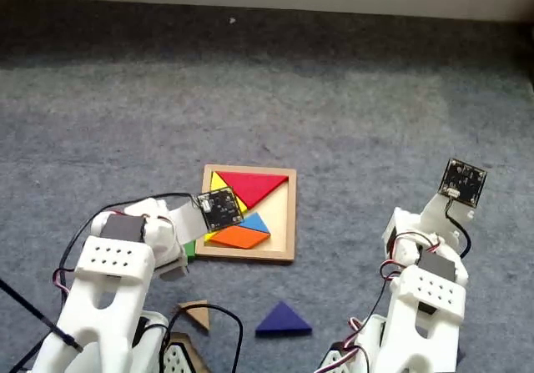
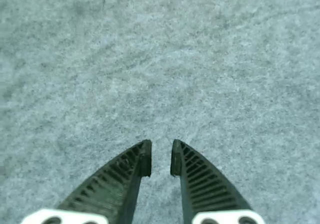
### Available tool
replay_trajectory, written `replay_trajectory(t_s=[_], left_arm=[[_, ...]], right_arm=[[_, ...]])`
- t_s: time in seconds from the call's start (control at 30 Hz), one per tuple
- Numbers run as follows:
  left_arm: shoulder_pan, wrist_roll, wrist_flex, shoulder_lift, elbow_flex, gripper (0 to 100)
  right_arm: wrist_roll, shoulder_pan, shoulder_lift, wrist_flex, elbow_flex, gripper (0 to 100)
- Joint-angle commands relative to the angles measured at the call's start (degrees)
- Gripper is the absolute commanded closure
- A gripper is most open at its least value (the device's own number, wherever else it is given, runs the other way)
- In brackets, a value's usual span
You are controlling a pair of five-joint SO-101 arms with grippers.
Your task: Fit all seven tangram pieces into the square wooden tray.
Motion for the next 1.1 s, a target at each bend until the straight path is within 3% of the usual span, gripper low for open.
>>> replay_trajectory(t_s=[0.0,0.63,0.8,1.07], left_arm=[[2.0,0.1,-4.3,-1.1,1.4,72],[1.6,0.1,-6.1,-1.1,-0.9,72],[1.7,0.1,3.0,2.8,-9.5,72],[0.1,0.0,10.4,25.2,-24.9,72]], right_arm=[[0.7,-0.8,-0.8,-1.6,-0.2,91.8],[0.7,-0.8,-0.8,-1.6,-0.2,91.8],[0.7,-0.8,-0.8,-1.6,-0.2,91.8],[0.7,-0.8,-0.8,-1.6,-0.2,91.8]])
